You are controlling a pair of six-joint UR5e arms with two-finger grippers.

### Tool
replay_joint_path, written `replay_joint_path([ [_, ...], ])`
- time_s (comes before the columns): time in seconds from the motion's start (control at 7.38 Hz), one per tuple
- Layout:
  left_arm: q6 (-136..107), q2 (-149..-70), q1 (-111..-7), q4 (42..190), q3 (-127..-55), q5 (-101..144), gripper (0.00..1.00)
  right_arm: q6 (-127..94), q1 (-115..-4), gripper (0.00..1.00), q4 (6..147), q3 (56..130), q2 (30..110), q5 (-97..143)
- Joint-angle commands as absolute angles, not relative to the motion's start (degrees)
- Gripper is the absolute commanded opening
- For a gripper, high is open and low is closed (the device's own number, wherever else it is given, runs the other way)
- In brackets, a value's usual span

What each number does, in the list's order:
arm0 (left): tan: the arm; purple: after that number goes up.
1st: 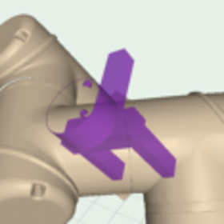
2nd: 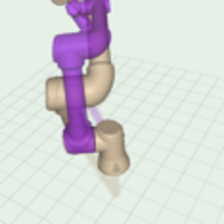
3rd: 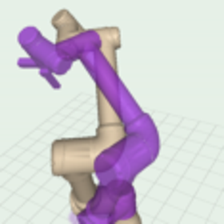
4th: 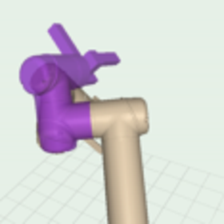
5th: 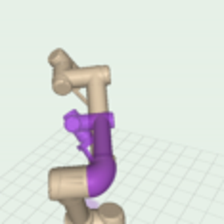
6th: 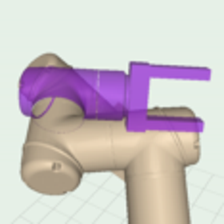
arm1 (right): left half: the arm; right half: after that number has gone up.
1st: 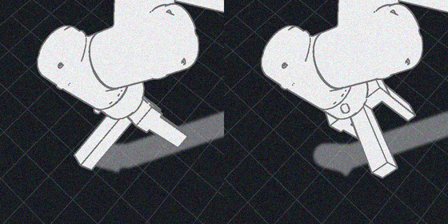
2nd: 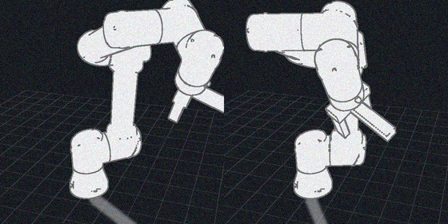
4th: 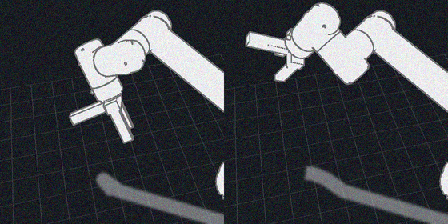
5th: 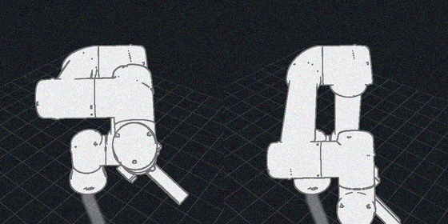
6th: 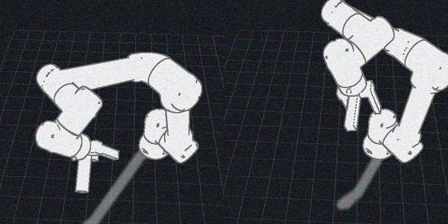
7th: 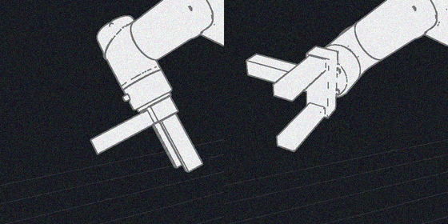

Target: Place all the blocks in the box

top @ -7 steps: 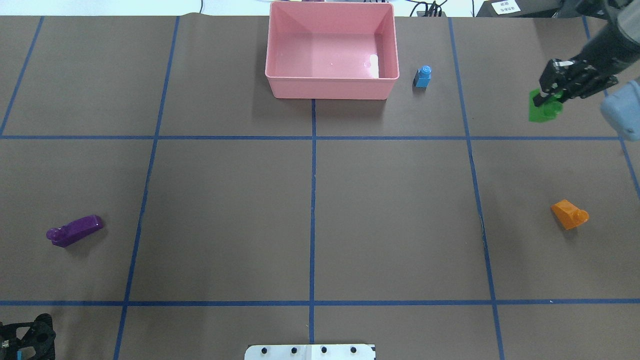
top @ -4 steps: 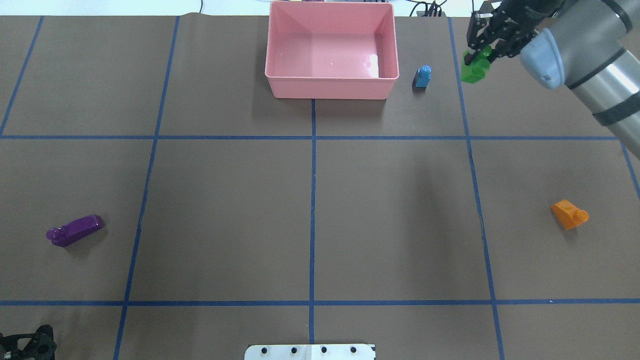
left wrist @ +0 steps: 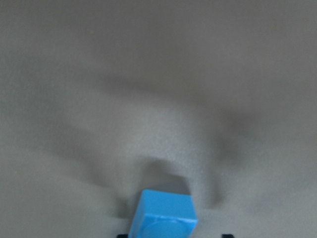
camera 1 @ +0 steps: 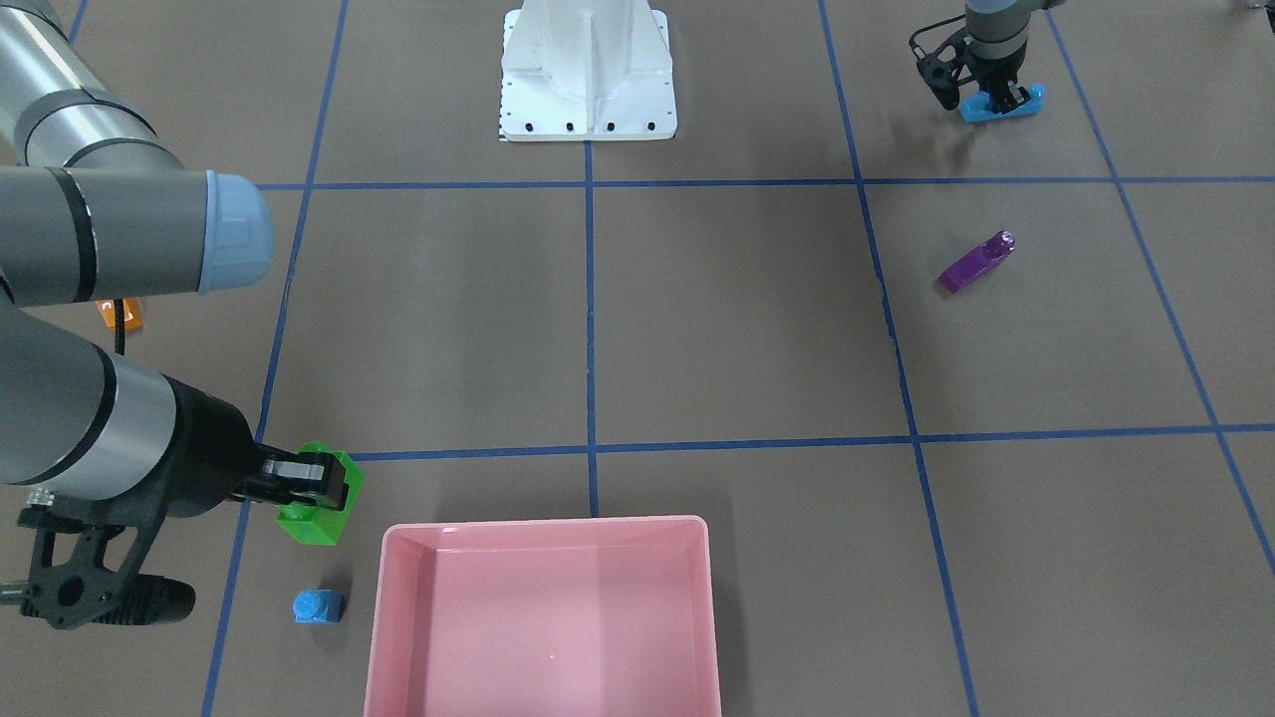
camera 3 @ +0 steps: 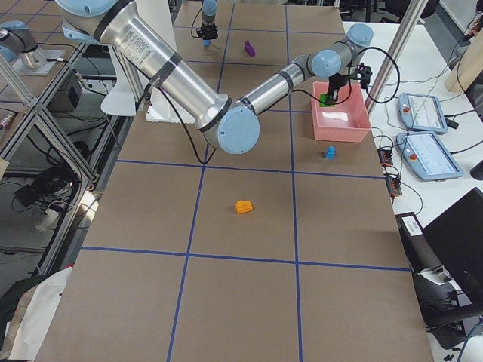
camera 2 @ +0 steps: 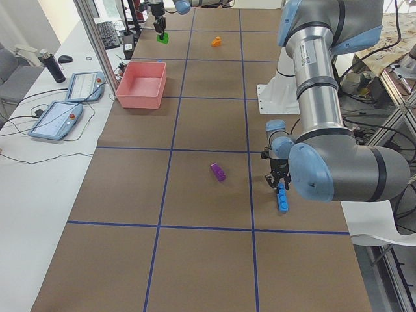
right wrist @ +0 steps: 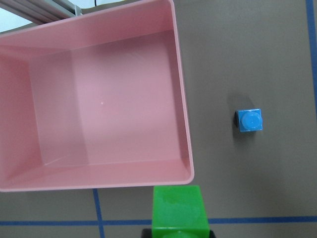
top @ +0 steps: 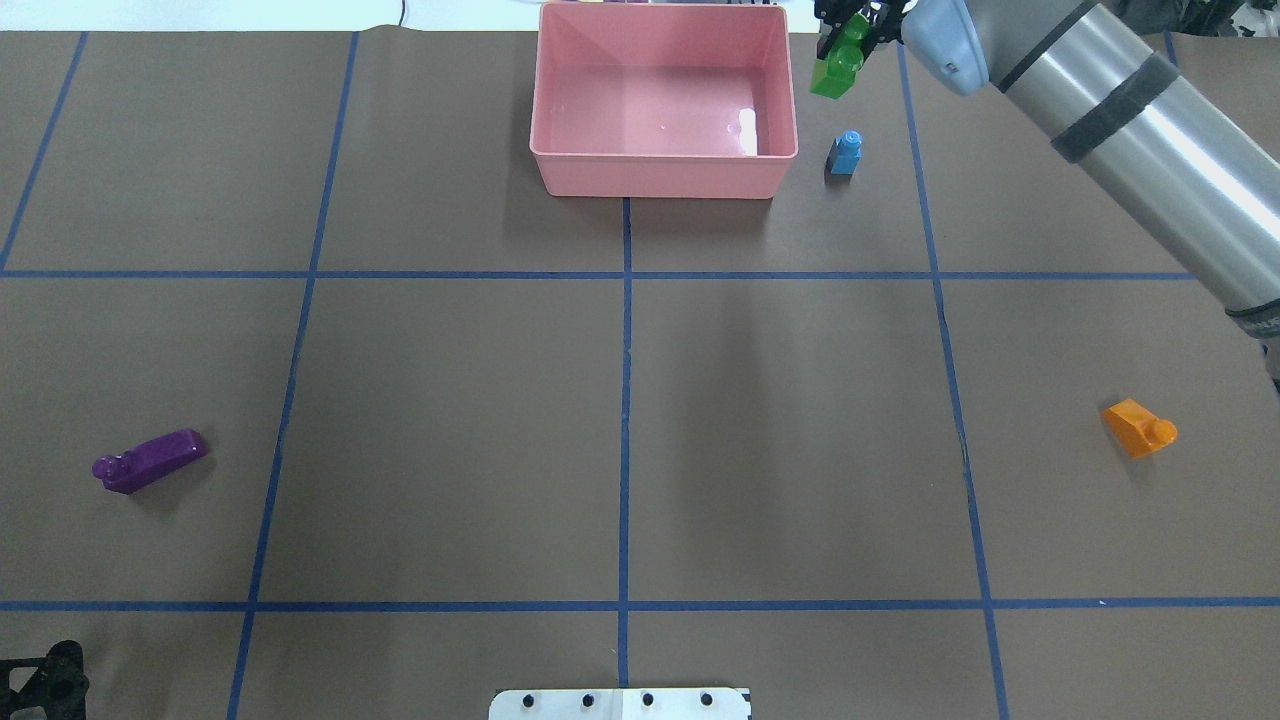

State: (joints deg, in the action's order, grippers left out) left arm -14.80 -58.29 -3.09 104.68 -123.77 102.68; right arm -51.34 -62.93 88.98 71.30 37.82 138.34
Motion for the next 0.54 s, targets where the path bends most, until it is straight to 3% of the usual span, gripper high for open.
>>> replay_joint_path([
  [0.0,-14.6,-57.8,-6.6,104.7,-124.8,103.1,0.00,-61.9,-59.3,0.00,78.1,64.5,34.5,131.0],
  [0.41,-14.2,-62.6,-19.2,104.2,-129.9,104.8,0.00,-70.9,-55.6,0.00,70.2,55.4,28.9,123.3],
])
